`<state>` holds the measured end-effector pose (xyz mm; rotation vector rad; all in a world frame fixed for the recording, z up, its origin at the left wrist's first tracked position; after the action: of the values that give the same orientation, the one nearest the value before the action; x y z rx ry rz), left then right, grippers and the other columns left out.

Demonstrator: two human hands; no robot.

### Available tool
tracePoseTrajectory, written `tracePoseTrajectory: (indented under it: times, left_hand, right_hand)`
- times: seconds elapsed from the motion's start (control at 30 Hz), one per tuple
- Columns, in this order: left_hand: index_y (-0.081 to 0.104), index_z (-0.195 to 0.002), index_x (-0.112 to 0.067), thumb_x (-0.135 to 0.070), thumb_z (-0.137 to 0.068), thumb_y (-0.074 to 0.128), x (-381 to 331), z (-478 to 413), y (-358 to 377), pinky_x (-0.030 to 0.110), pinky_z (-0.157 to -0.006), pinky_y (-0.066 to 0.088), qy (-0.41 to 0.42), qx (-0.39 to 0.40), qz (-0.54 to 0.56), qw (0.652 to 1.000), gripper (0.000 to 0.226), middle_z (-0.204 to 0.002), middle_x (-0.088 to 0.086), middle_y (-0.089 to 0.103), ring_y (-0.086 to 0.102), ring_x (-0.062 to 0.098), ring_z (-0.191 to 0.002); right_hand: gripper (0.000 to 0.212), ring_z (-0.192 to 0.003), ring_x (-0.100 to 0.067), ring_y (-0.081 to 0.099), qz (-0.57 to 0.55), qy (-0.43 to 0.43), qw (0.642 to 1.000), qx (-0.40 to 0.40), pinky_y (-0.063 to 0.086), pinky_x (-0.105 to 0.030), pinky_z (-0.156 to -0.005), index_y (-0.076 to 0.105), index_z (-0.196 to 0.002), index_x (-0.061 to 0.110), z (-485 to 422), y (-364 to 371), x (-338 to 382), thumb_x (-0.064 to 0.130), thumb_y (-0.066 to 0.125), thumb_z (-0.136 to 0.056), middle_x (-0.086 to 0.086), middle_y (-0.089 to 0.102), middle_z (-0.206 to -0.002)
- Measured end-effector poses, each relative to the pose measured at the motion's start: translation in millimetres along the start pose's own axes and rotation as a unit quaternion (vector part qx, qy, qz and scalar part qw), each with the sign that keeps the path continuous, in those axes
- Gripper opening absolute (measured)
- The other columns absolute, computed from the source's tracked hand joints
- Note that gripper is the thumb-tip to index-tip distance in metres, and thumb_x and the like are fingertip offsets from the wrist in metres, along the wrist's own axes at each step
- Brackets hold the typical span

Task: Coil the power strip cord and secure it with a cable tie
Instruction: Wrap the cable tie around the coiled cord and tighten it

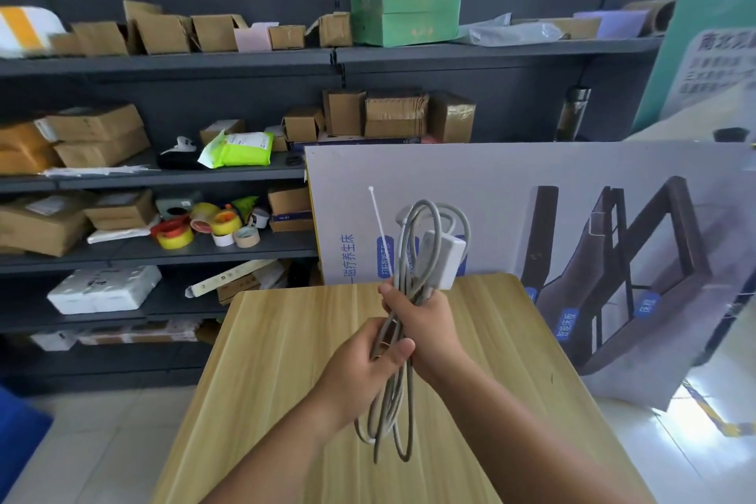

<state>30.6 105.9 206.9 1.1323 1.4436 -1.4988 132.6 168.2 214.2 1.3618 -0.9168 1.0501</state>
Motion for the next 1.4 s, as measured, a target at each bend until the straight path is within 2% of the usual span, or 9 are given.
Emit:
tracePoseTrajectory:
  times: [0.27, 0.47, 0.63, 0.73, 0.93, 1.07, 1.17, 1.27, 1.4]
  left_hand:
    - [0.06, -0.096, -0.049, -0.082, -0.067, 0.042, 3.3, -11.3, -4.8, 0.031, -0.107, 0.037, -0.002, -0.004, -0.089, 0.996, 0.048, -0.112, -0.003, 0.045, 0.047, 0.014, -0.118]
    - [0.071, -0.099, -0.036, -0.081, -0.07, 0.047, 0.3, -12.0, -4.7, 0.034, -0.108, 0.038, -0.014, -0.002, -0.033, 0.999, 0.059, -0.118, -0.001, 0.047, 0.049, 0.016, -0.12]
    - [0.071, -0.099, -0.016, -0.016, -0.088, 0.058, -12.7, -1.5, 0.8, 0.037, -0.086, 0.051, -0.032, 0.065, 0.144, 0.987, 0.017, -0.105, 0.02, 0.066, 0.065, 0.027, -0.098]
    - [0.064, -0.112, -0.023, -0.002, -0.075, 0.064, -15.2, -5.2, 1.7, 0.038, -0.087, 0.056, -0.02, 0.109, 0.043, 0.993, 0.043, -0.103, 0.009, 0.072, 0.069, 0.023, -0.099]
    - [0.069, -0.1, -0.034, -0.018, -0.07, 0.065, -13.0, -11.8, -2.8, 0.032, -0.085, 0.056, -0.019, 0.02, 0.014, 1.0, 0.034, -0.096, -0.004, 0.077, 0.071, 0.009, -0.092]
    - [0.071, -0.1, -0.014, 0.002, -0.078, 0.068, -8.1, -14.7, -11.5, 0.033, -0.079, 0.057, -0.042, -0.007, 0.097, 0.994, 0.027, -0.086, 0.006, 0.077, 0.072, 0.021, -0.085]
    - [0.067, -0.091, -0.004, 0.013, -0.08, 0.062, -8.2, -12.2, -19.2, 0.027, -0.07, 0.054, -0.031, -0.016, 0.171, 0.985, 0.02, -0.074, 0.005, 0.072, 0.065, 0.021, -0.072]
    - [0.063, -0.077, -0.01, -0.002, -0.08, 0.072, -5.3, -12.5, -27.7, 0.032, -0.074, 0.051, -0.024, -0.032, 0.23, 0.972, 0.012, -0.069, 0.005, 0.07, 0.062, 0.023, -0.071]
    - [0.057, -0.072, -0.014, -0.035, -0.067, 0.083, 1.1, -16.6, -29.0, 0.031, -0.067, 0.05, -0.004, -0.021, 0.291, 0.956, 0.033, -0.052, 0.003, 0.049, 0.046, 0.02, -0.053]
  right_hand:
    - [0.014, -0.087, -0.017, 0.069, -0.017, -0.025, 1.0, 0.01, 0.055, -0.033, -0.079, 0.07, -0.101, 0.009, 12.1, 2.5, 3.4, 0.013, 0.069, -0.088, -0.001, 0.074, -0.086]
    - [0.033, -0.105, -0.035, 0.069, -0.037, -0.003, 0.999, 0.033, 0.053, -0.052, -0.094, 0.067, -0.112, 0.009, 17.7, 3.3, 1.1, 0.026, 0.073, -0.085, -0.018, 0.072, -0.109]
    - [0.017, -0.097, 0.007, 0.066, 0.045, -0.049, 0.997, 0.048, 0.049, -0.017, -0.084, 0.065, -0.11, 0.028, 24.1, 5.2, 12.7, 0.025, 0.061, -0.094, 0.011, 0.073, -0.104]
    - [0.018, -0.093, 0.019, 0.061, 0.099, -0.049, 0.992, 0.067, 0.046, -0.007, -0.077, 0.059, -0.114, 0.033, 28.4, 8.1, 5.4, 0.027, 0.054, -0.098, 0.019, 0.066, -0.107]
    - [0.015, -0.097, 0.009, 0.062, 0.12, -0.013, 0.984, 0.128, 0.047, -0.012, -0.08, 0.056, -0.112, 0.032, 26.6, 10.4, 0.9, 0.032, 0.054, -0.097, 0.012, 0.066, -0.108]
    - [0.048, -0.077, 0.002, 0.064, 0.209, -0.025, 0.965, 0.155, 0.05, -0.018, -0.065, 0.058, -0.116, 0.013, 26.8, 3.1, 14.5, 0.052, 0.054, -0.087, 0.0, 0.067, -0.096]
    - [0.03, -0.091, -0.002, 0.064, 0.308, -0.079, 0.935, 0.156, 0.051, -0.023, -0.079, 0.061, -0.115, 0.022, 24.9, -13.1, 27.8, 0.042, 0.045, -0.099, 0.004, 0.068, -0.103]
    - [0.022, -0.091, -0.006, 0.066, 0.378, -0.109, 0.913, 0.104, 0.054, -0.028, -0.083, 0.067, -0.112, 0.022, 19.5, -35.9, 34.0, 0.029, 0.051, -0.099, 0.004, 0.071, -0.101]
    - [0.025, -0.059, -0.01, 0.062, 0.361, -0.113, 0.924, 0.048, 0.053, -0.024, -0.056, 0.069, -0.094, 0.022, 20.5, -53.2, 38.6, 0.003, 0.052, -0.095, 0.0, 0.072, -0.088]
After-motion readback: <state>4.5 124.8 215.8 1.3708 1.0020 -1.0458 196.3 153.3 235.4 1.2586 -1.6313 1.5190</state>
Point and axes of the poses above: each hand's wrist, its own z-axis away from the middle knuckle, its own y-axis out of the palm, x = y × z, the point moved 5 cm from there along -z, towards the middle knuckle
